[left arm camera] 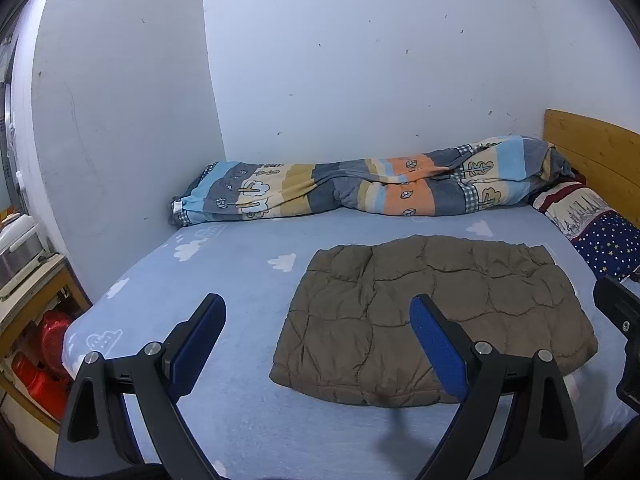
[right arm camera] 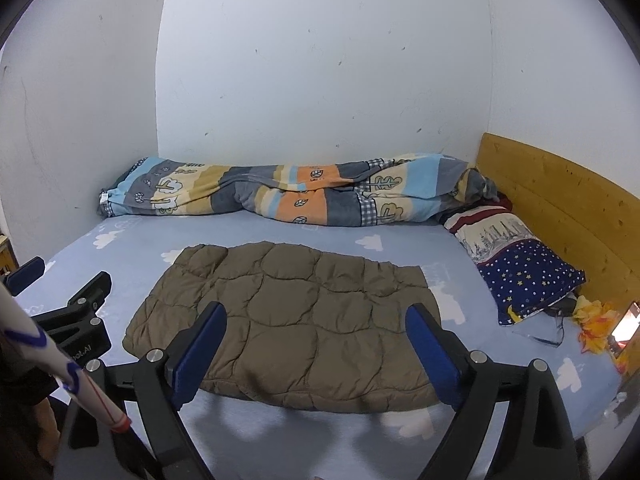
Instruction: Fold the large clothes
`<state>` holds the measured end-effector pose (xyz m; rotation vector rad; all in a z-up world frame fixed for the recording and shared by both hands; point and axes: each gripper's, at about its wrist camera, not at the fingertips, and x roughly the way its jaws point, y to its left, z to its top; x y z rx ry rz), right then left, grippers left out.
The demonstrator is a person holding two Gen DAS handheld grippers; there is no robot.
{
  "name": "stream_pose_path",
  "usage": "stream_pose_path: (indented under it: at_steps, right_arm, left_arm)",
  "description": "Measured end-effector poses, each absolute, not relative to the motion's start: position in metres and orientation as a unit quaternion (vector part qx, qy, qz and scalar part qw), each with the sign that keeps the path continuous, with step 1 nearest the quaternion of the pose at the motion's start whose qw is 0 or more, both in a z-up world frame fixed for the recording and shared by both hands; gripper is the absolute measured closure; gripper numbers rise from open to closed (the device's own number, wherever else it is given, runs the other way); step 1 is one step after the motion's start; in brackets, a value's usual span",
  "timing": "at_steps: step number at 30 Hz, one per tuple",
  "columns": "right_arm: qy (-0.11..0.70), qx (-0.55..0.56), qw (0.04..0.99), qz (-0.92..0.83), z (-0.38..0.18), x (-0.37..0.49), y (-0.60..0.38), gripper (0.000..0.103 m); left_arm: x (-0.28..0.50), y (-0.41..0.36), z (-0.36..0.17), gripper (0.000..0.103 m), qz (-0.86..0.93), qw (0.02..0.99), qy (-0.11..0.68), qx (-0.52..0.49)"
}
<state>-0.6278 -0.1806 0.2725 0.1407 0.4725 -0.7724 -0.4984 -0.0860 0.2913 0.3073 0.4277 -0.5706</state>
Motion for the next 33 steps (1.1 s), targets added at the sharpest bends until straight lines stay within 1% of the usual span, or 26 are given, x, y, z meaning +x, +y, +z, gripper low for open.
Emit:
stream_pose_path:
  at_steps: [33]
  right_arm:
    - [0.239, 0.055, 0.893, -0.377, 0.2628, -0.6283, -0.1807, 0.008]
  left_arm:
    - [-0.4975, -0.0885, 0.2839, 0.01, -0.273, 0.925, 0.209, 0.164]
